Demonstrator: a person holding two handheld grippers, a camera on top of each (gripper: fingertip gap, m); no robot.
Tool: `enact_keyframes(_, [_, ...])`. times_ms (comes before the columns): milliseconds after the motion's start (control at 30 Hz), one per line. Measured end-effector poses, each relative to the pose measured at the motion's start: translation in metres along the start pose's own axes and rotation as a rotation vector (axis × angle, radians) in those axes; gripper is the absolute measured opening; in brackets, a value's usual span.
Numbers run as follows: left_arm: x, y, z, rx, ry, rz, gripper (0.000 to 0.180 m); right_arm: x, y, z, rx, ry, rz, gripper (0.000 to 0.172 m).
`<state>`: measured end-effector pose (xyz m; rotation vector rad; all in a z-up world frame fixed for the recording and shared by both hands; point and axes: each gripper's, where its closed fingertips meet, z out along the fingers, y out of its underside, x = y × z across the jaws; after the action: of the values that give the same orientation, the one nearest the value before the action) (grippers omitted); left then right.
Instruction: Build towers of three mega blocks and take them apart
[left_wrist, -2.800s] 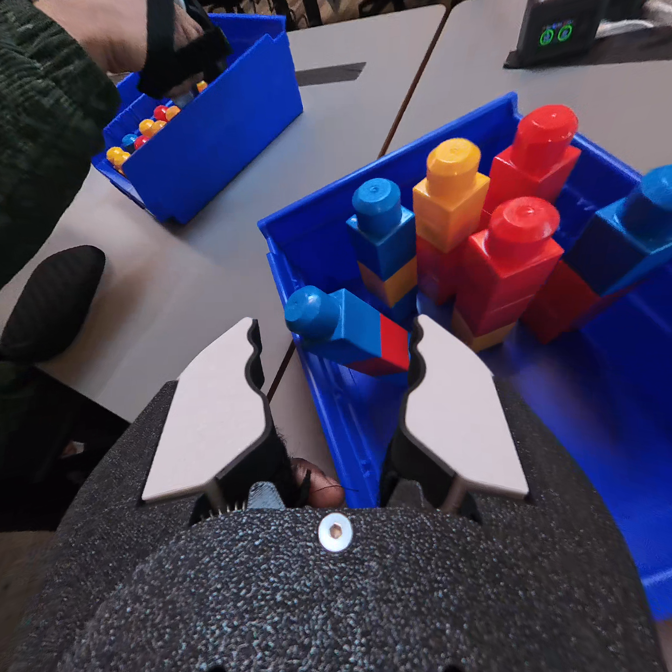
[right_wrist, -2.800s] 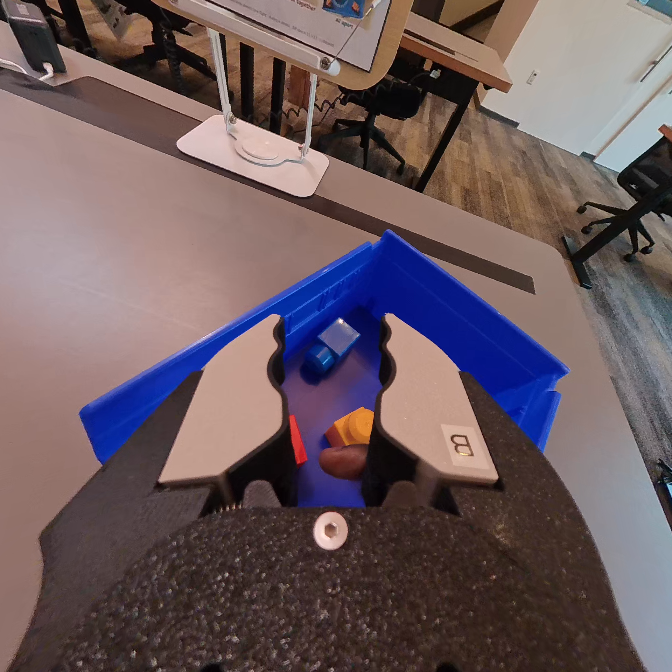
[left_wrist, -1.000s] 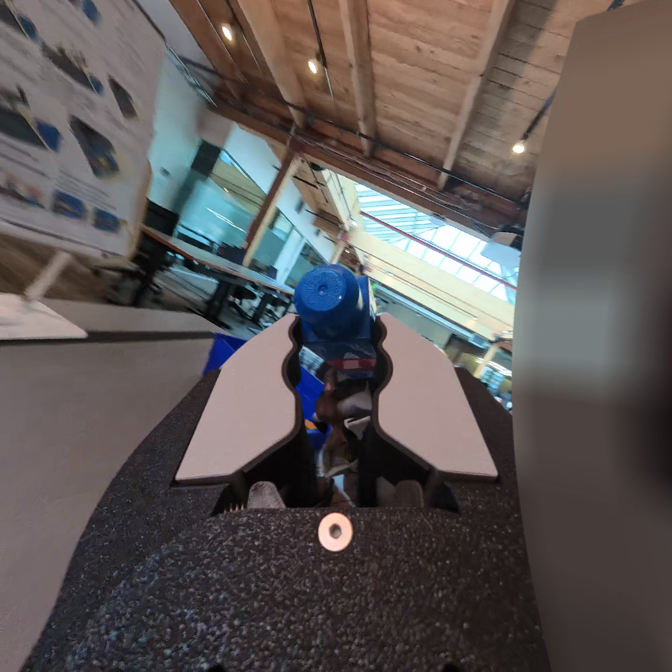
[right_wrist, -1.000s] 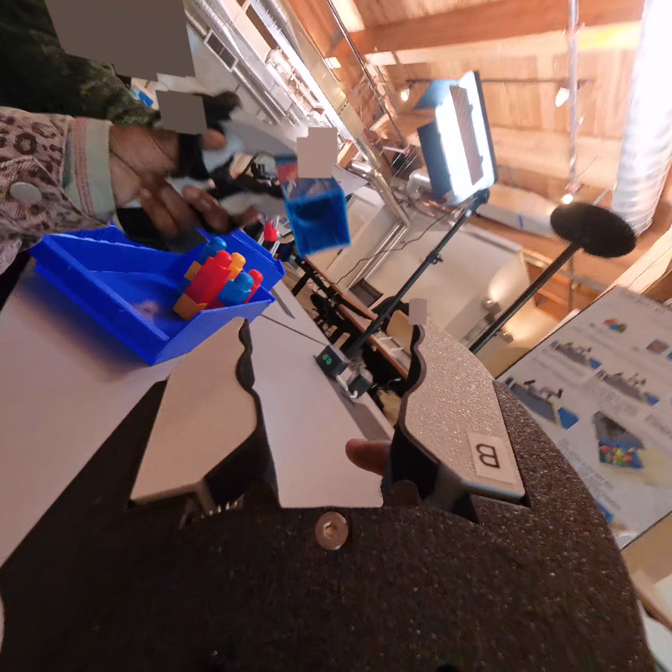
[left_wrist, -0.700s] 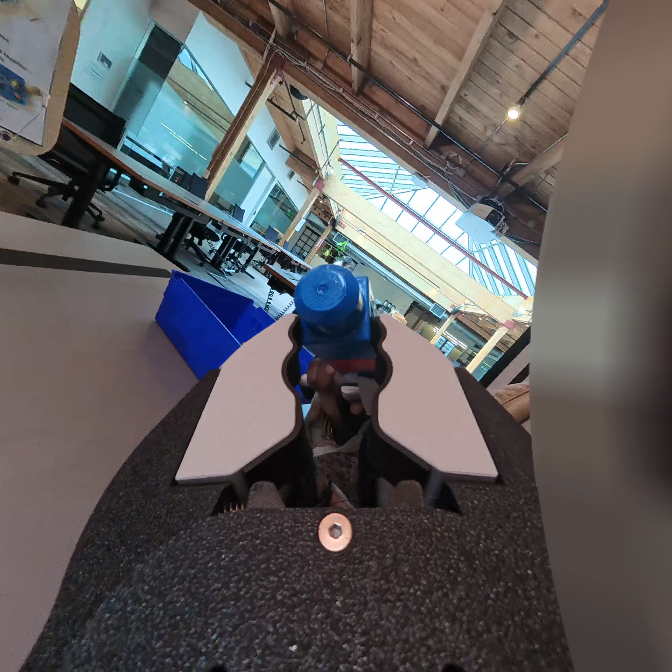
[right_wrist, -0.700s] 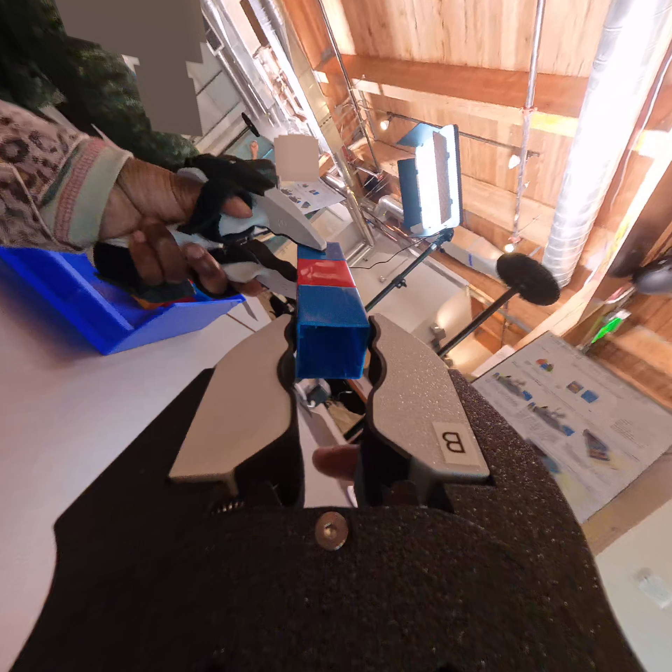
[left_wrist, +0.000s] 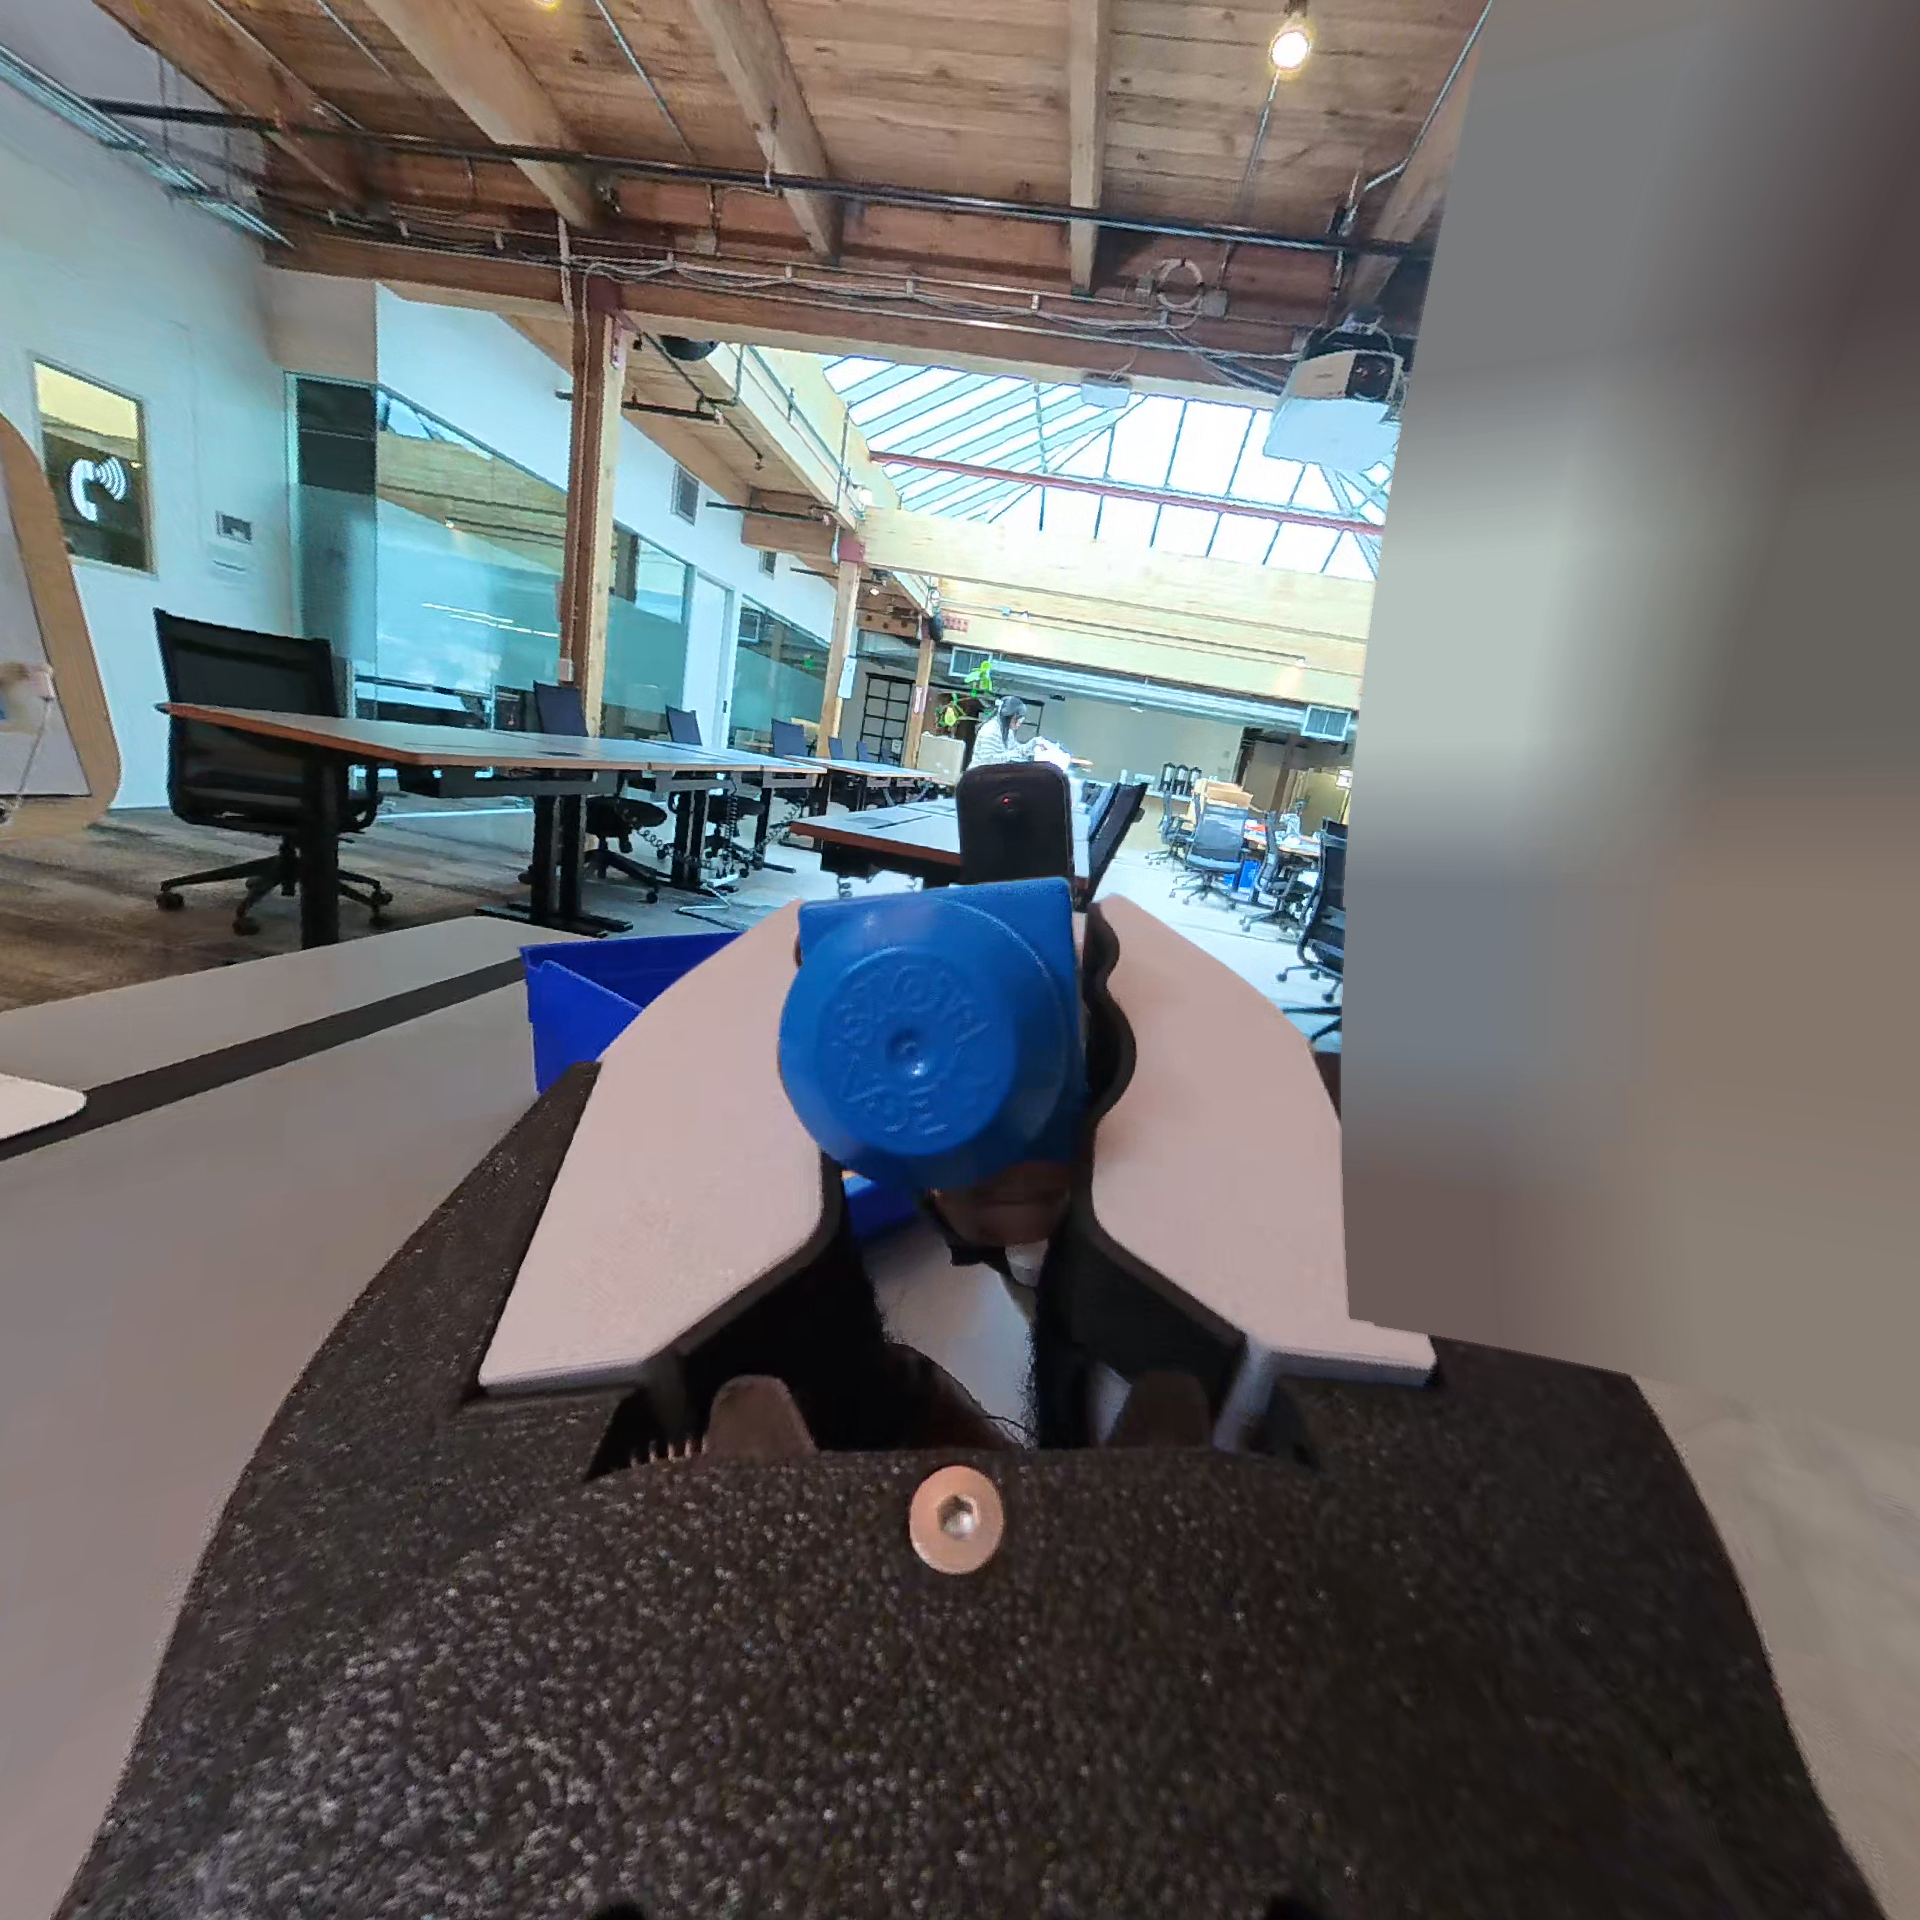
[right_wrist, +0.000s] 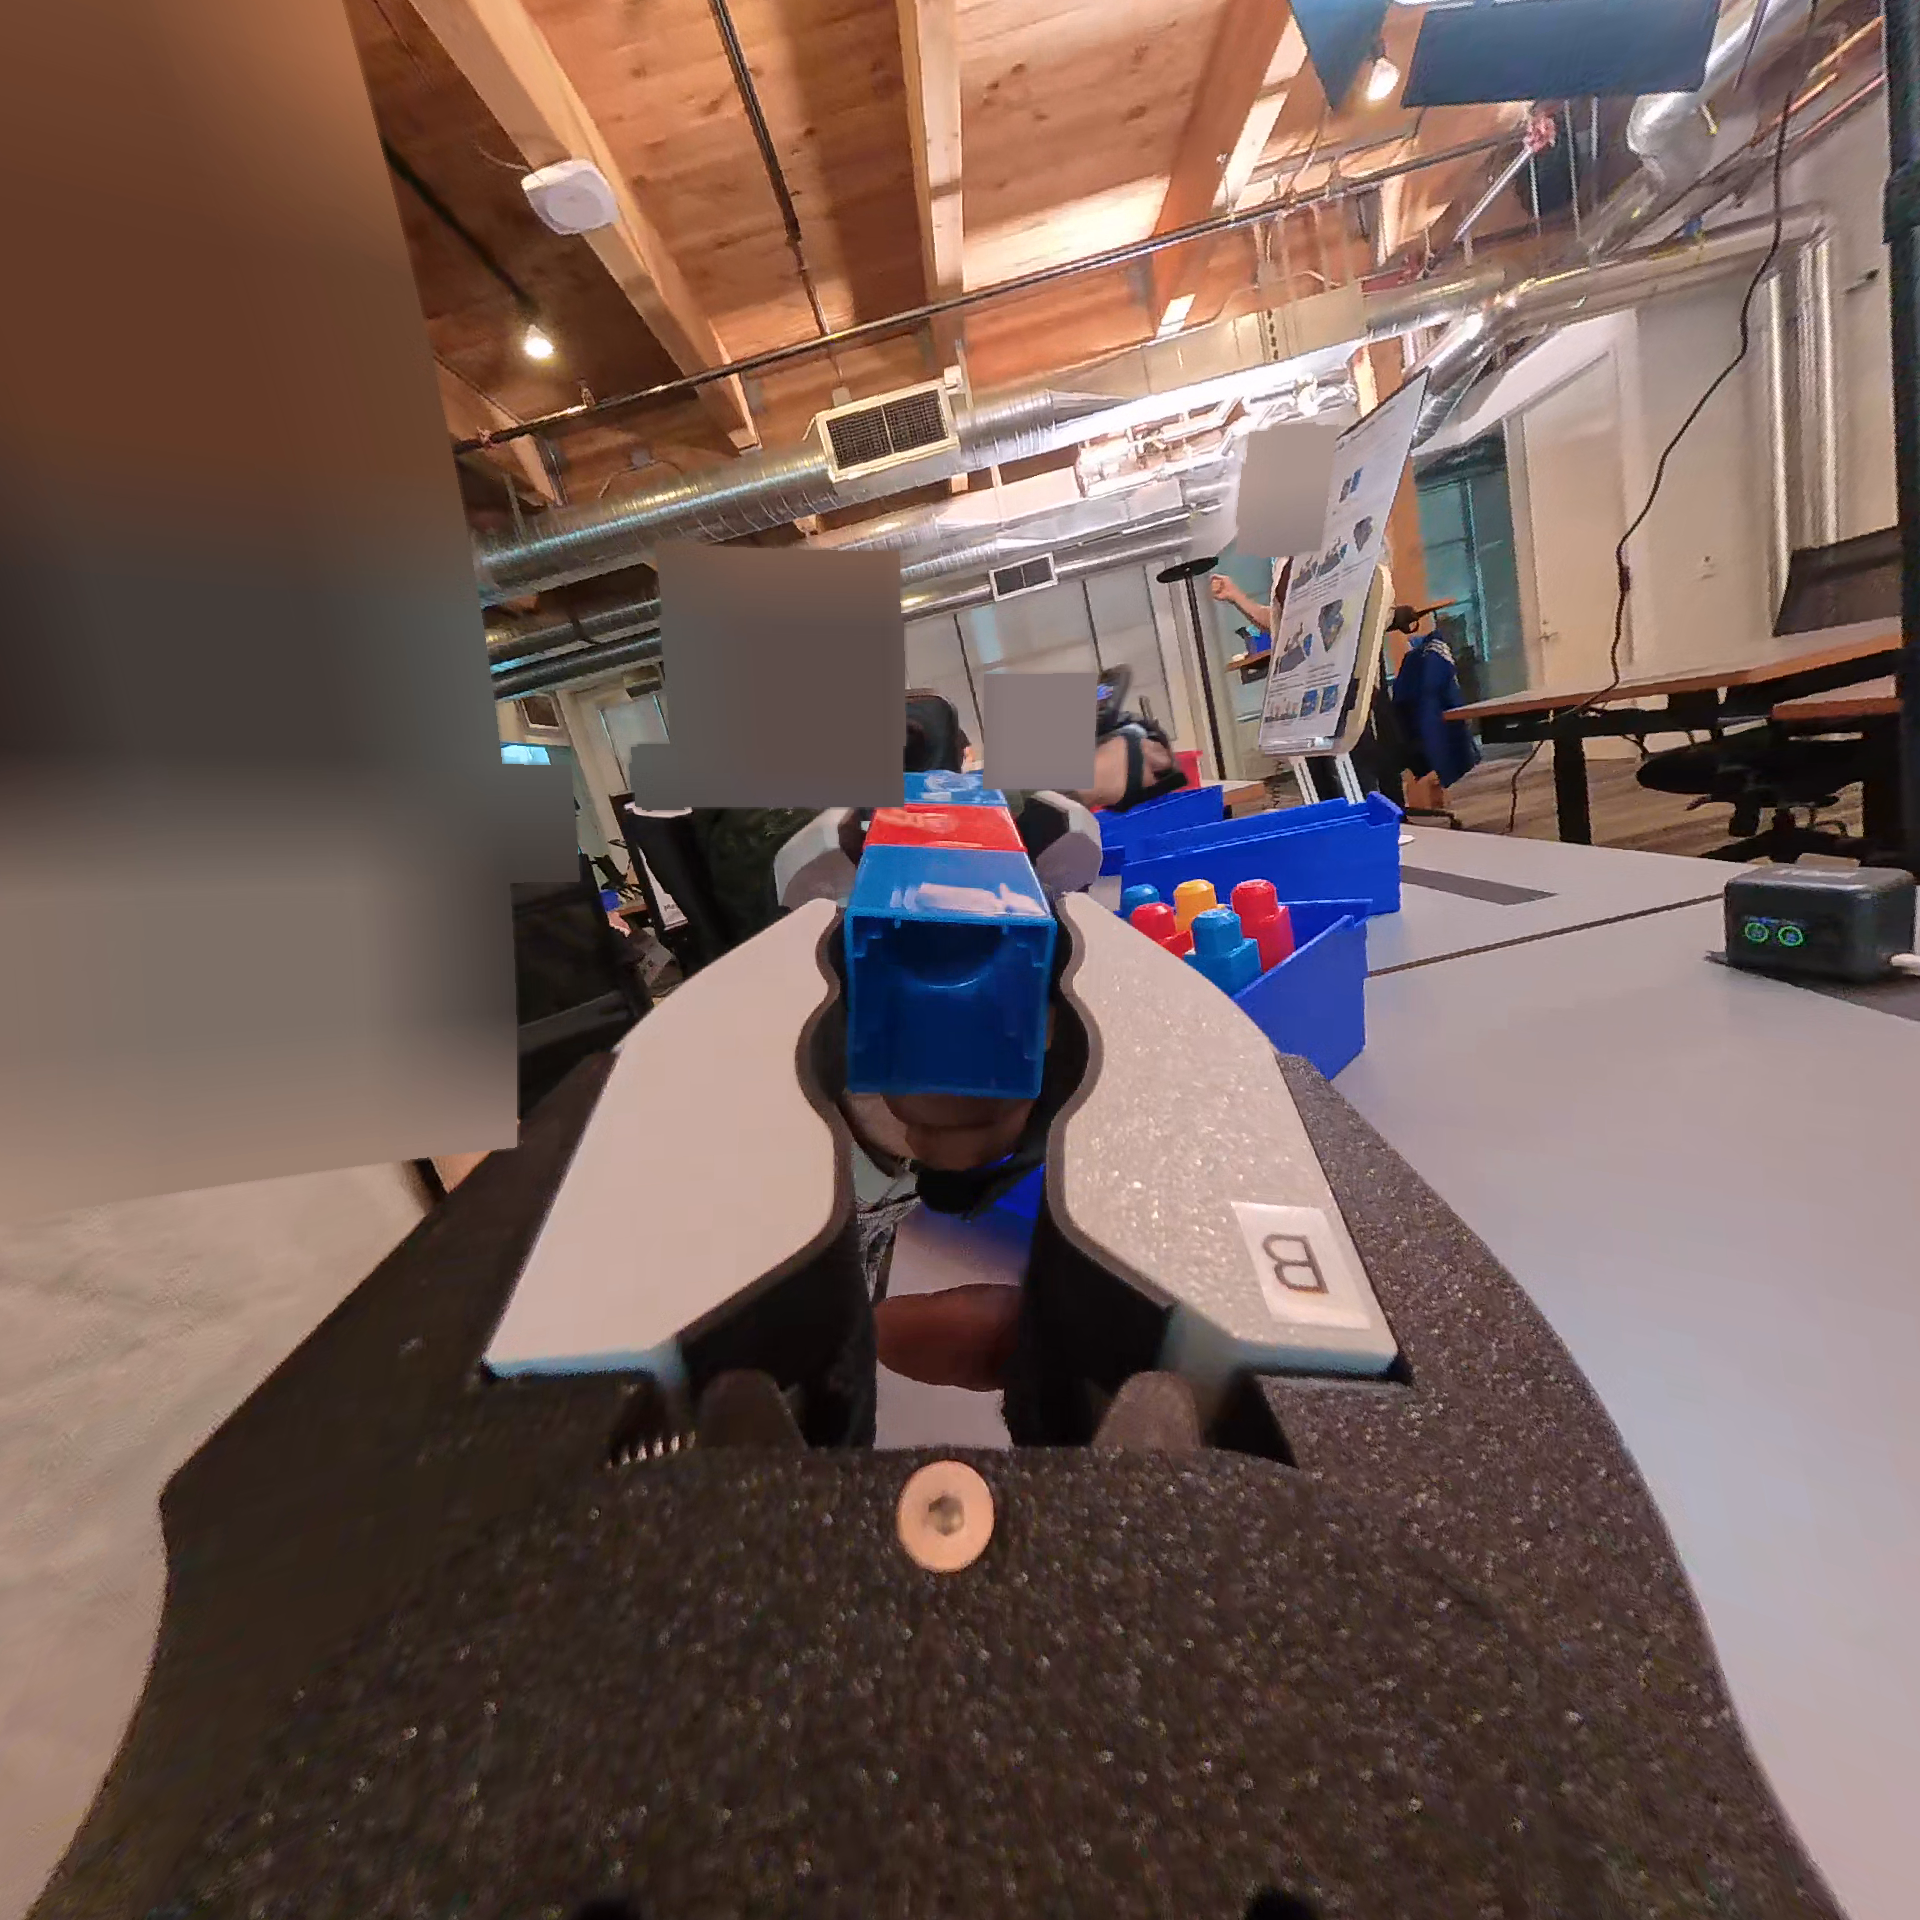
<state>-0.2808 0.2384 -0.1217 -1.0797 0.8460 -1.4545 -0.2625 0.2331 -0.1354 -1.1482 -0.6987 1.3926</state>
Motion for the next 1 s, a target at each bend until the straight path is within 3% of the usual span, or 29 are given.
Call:
enact_keyframes(200, [-0.004, -0.003, -0.004, 0.008, -0.019, -0.004, 0.042, 0.004, 0.006, 0.002, -0.054, 0.026, 0.009, 0.035])
enact_keyframes(333, [-0.009, -0.040, -0.029, 0.172, -0.037, -0.020, 0.042, 0.010, -0.010, -0.011, -0.021, 0.045, 0.015, 0.035])
enact_keyframes(433, [-0.016, -0.049, -0.047, 0.124, -0.121, 0.068, 0.043, 0.019, -0.027, -0.026, -0.026, 0.104, -0.066, 0.035])
enact_keyframes(633, [-0.016, -0.030, -0.032, 0.047, -0.111, 0.029, 0.043, 0.010, -0.041, -0.033, -0.001, 0.081, -0.088, 0.035])
enact_keyframes(867, [-0.020, 0.002, -0.017, -0.132, -0.154, 0.068, 0.043, 0.016, -0.061, -0.053, -0.020, 0.165, -0.187, 0.036])
enact_keyframes(1000, [-0.013, 0.008, -0.006, -0.111, -0.105, 0.038, 0.043, 0.009, -0.056, -0.047, -0.008, 0.107, -0.144, 0.036])
